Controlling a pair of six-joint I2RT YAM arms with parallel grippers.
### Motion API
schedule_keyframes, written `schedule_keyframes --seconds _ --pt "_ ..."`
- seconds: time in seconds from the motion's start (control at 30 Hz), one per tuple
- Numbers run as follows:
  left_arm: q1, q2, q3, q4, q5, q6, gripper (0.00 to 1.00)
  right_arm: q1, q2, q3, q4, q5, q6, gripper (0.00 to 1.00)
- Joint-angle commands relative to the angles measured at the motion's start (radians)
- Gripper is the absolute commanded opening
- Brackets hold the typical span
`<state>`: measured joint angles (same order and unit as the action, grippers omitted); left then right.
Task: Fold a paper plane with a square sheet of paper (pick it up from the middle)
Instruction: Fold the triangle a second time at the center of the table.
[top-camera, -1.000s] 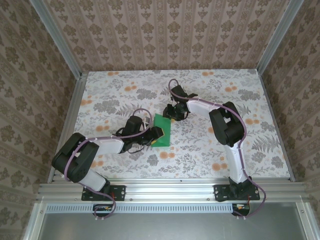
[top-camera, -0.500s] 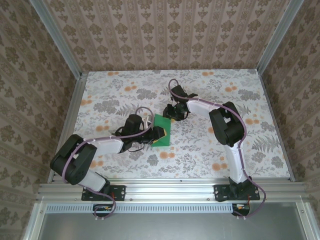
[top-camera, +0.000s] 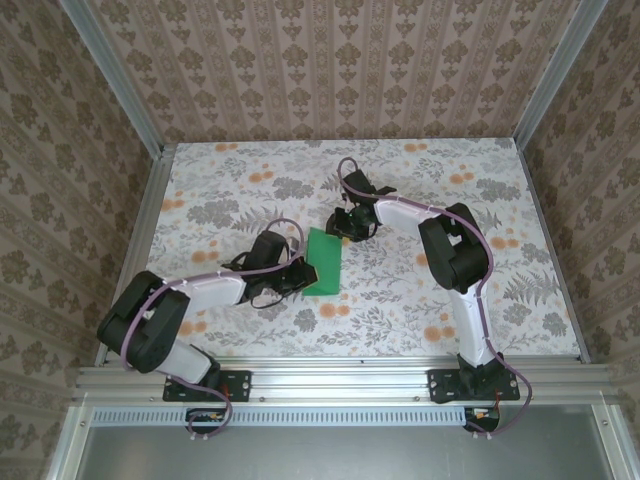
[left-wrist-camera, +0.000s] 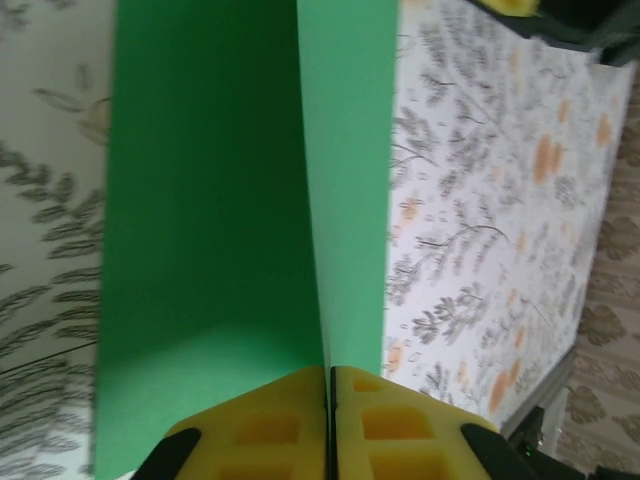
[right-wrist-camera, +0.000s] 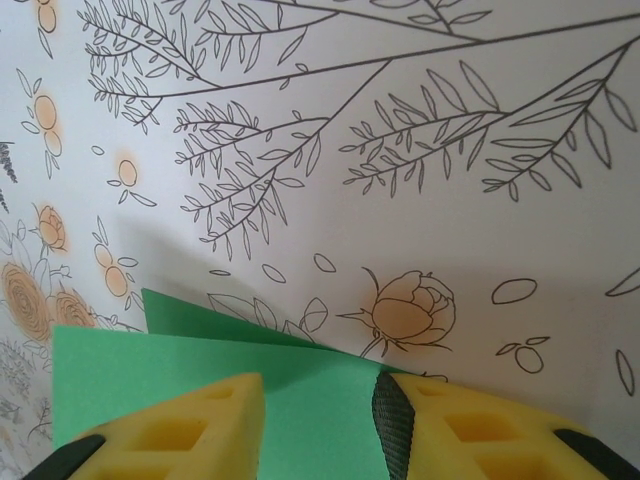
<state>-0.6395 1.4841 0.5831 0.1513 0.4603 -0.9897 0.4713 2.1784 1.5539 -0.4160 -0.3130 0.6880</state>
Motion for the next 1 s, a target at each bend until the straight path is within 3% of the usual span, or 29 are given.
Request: schedule_keyframes --seconds 0.0,0.27,0.43,0.7,0.97 --pt "0.008 0.033 0.053 -0.114 -0.05 0.035 0.06 -0.013 0.002 -0.016 -0.035 -0.027 0.006 0.39" --pt "0.008 0.077 0.129 -0.234 -0.079 0.101 0.04 -0.017 -0.154 -0.068 0.036 -0.178 -0.051 0.4" --pt "0.008 0.093 0.171 -0.297 -0.096 0.134 0.04 -0.004 -0.206 -0.176 0.056 -0.204 -0.058 0.28" --pt "0.008 0.107 0.201 -0.32 -0.089 0.15 0.06 0.029 -0.154 -0.193 0.041 -0.223 -0.087 0.16" --pt "0.008 0.102 0.214 -0.323 -0.076 0.148 0.14 0.029 -0.095 -0.188 0.024 -0.199 -0.097 0.14"
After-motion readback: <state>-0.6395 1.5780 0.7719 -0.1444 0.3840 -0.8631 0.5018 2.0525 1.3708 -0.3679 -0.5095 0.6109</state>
